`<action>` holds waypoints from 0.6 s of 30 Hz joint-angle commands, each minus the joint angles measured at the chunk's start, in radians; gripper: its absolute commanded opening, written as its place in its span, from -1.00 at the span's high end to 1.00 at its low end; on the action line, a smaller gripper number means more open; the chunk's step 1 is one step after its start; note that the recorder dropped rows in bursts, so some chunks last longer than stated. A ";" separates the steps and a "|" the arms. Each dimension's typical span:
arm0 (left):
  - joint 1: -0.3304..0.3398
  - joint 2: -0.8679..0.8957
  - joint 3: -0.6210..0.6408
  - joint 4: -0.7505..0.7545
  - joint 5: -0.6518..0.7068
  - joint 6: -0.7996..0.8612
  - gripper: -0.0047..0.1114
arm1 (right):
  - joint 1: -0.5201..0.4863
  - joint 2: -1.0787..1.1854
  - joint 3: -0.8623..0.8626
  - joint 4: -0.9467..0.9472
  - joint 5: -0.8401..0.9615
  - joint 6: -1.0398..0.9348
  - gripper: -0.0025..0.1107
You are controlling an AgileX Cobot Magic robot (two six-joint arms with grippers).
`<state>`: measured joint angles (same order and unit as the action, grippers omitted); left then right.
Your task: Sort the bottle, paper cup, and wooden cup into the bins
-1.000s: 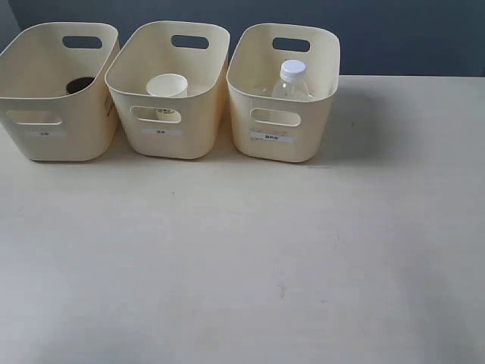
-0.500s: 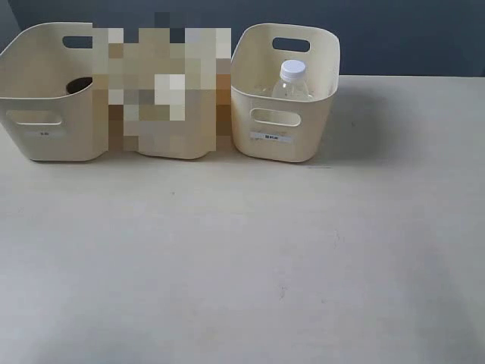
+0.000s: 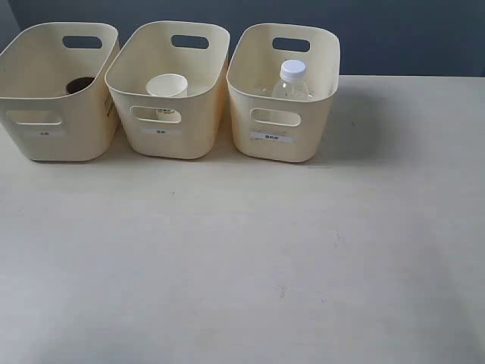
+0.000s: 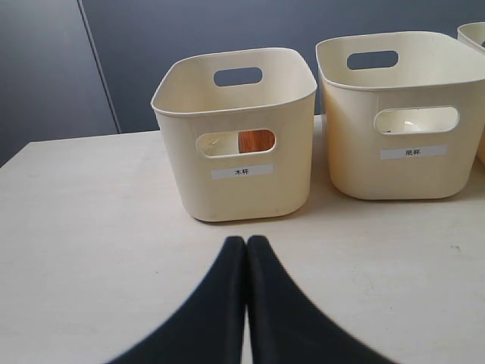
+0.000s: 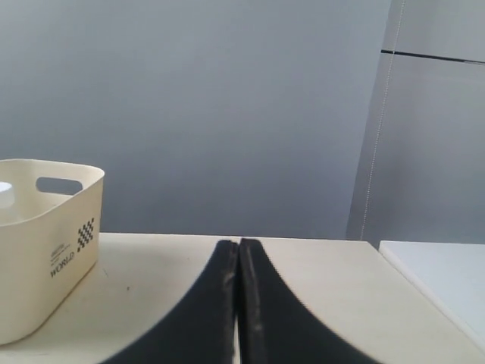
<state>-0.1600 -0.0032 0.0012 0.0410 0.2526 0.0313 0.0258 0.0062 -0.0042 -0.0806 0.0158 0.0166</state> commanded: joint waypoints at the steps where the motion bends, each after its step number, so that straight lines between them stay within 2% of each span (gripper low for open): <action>1: -0.003 0.003 -0.001 0.002 -0.014 -0.003 0.92 | -0.006 -0.006 0.004 0.021 0.008 0.069 0.97; 5: -0.003 0.003 -0.001 0.002 -0.014 -0.003 0.92 | -0.003 -0.006 0.004 0.016 0.030 0.069 0.97; 13: -0.003 0.003 -0.001 0.002 -0.014 -0.003 0.92 | 0.098 -0.006 0.004 -0.015 0.047 0.071 0.97; 18: -0.003 0.003 -0.001 0.002 -0.014 -0.003 0.92 | 0.098 -0.006 0.004 -0.015 0.043 0.071 0.97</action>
<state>-0.1600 -0.0032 0.0012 0.0410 0.2526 0.0313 0.1203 0.0038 -0.0042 -0.0859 0.0658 0.0857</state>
